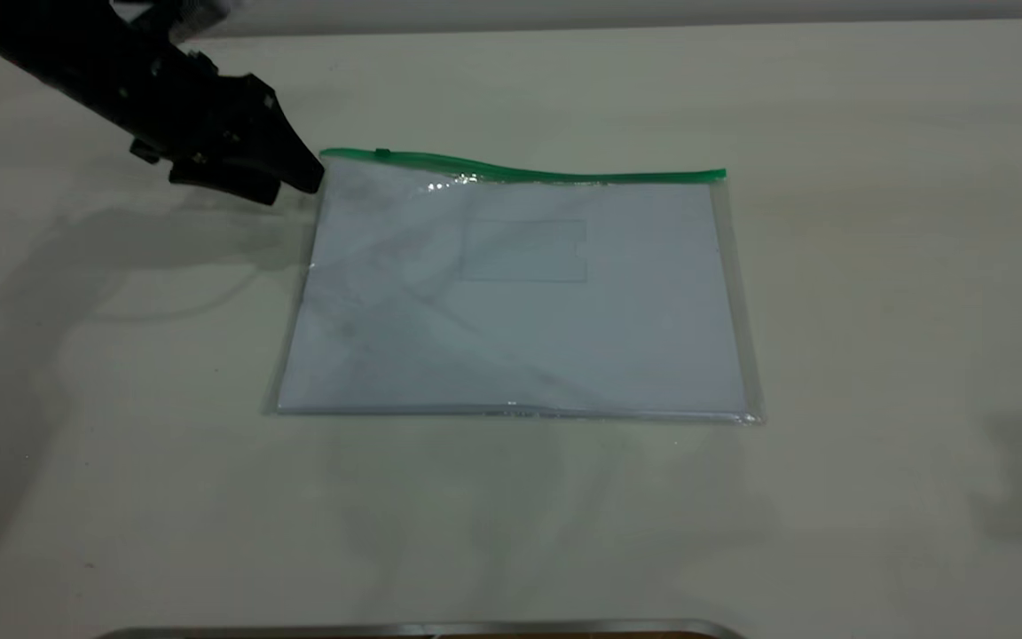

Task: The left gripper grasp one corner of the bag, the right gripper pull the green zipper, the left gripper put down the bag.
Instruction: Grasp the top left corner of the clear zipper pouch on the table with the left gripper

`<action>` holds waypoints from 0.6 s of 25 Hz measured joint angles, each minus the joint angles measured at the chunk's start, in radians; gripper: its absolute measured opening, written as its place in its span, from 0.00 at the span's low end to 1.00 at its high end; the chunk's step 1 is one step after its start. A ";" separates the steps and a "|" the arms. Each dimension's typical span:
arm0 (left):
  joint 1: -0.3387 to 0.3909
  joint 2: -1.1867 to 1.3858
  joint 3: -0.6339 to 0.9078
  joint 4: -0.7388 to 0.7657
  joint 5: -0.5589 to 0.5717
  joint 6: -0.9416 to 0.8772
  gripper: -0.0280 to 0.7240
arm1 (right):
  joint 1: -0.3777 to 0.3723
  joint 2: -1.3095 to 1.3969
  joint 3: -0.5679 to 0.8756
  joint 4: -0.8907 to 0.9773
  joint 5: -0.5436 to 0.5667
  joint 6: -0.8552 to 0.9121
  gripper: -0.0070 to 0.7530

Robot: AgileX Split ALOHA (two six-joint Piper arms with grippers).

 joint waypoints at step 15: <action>0.000 0.108 -0.029 -0.269 0.078 0.206 0.82 | 0.000 0.000 0.000 0.000 0.000 0.000 0.77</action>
